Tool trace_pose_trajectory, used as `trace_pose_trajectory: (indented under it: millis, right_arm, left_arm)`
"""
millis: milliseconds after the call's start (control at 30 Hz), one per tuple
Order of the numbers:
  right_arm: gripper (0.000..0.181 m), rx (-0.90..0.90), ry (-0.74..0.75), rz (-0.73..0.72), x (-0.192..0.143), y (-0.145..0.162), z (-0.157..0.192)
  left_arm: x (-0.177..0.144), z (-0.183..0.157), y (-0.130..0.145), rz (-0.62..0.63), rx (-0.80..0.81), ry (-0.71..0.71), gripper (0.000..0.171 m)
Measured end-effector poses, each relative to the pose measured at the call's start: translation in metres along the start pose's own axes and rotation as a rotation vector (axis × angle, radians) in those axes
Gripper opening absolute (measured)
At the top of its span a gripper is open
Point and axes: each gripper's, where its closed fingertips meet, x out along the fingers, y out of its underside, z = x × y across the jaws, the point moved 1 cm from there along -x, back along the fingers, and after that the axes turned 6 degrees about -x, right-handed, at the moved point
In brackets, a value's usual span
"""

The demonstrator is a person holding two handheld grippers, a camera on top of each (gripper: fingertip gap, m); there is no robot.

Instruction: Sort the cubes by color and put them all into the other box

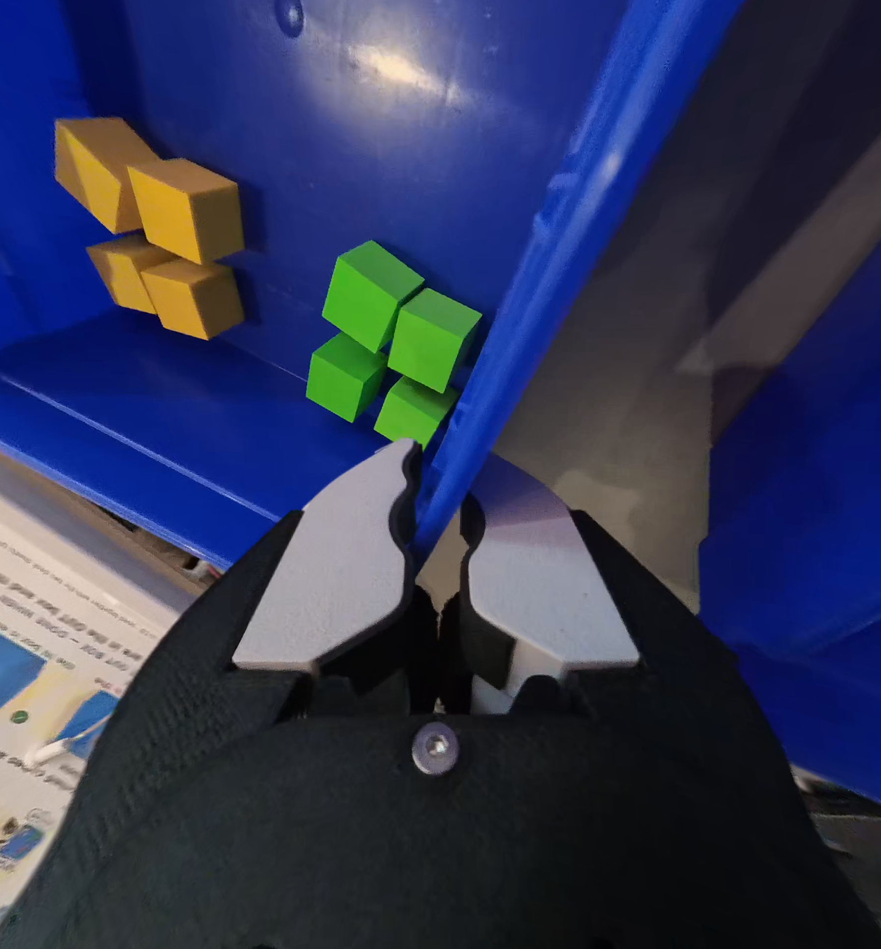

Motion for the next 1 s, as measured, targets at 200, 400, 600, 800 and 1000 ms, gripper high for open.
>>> trace_pose_trajectory:
  millis: [200, 400, 600, 800, 1000]
  right_arm:
    - [0.007, 0.007, -0.068, 0.022, -0.016, 0.012, -0.011]
    - [0.006, -0.014, -0.139, 0.046, -0.036, 0.028, -0.035]
    - [0.006, -0.102, -0.231, 0.084, -0.058, 0.045, -0.056]
    - [0.005, -0.12, -0.312, 0.122, -0.086, 0.067, -0.081]
    - [0.004, -0.077, -0.346, 0.129, -0.116, 0.09, -0.108]
  left_arm:
    - [-0.002, -0.01, 0.01, 0.099, -0.217, 0.083, 0.011]
    - [-0.011, -0.035, 0.021, 0.182, -0.301, 0.119, 0.011]
    - [-0.022, -0.064, 0.026, 0.22, -0.368, 0.157, 0.009]
    - [-0.03, -0.089, 0.039, 0.242, -0.448, 0.185, 0.008]
    - [-0.035, -0.107, 0.059, 0.246, -0.498, 0.186, 0.008]
